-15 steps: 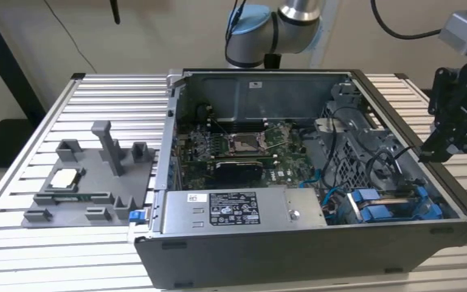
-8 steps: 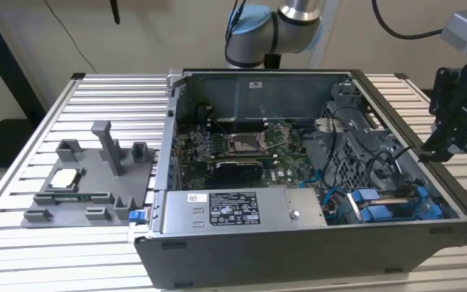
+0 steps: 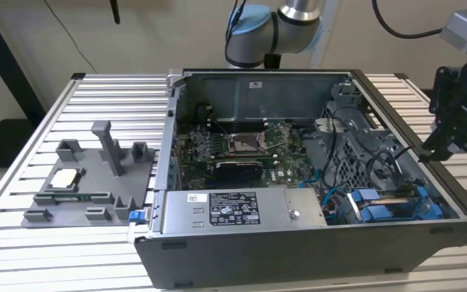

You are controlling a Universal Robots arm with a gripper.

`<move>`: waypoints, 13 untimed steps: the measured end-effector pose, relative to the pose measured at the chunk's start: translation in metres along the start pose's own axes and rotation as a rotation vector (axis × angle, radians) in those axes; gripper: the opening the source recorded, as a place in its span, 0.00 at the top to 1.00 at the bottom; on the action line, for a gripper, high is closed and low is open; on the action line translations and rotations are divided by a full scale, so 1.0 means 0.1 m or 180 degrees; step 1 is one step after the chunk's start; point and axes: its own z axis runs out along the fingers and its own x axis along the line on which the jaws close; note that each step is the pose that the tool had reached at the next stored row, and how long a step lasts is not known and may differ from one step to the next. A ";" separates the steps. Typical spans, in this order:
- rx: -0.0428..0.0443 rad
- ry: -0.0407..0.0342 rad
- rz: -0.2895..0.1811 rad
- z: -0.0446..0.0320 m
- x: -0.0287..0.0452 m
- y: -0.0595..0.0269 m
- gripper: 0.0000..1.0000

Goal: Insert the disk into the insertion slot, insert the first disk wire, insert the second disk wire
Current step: 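Insert the second disk wire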

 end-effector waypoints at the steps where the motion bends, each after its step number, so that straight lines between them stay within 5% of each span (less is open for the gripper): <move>1: 0.0000 -0.0001 0.0000 0.000 -0.005 0.000 0.73; 13: 0.0000 -0.0005 0.0000 0.002 -0.057 0.000 0.73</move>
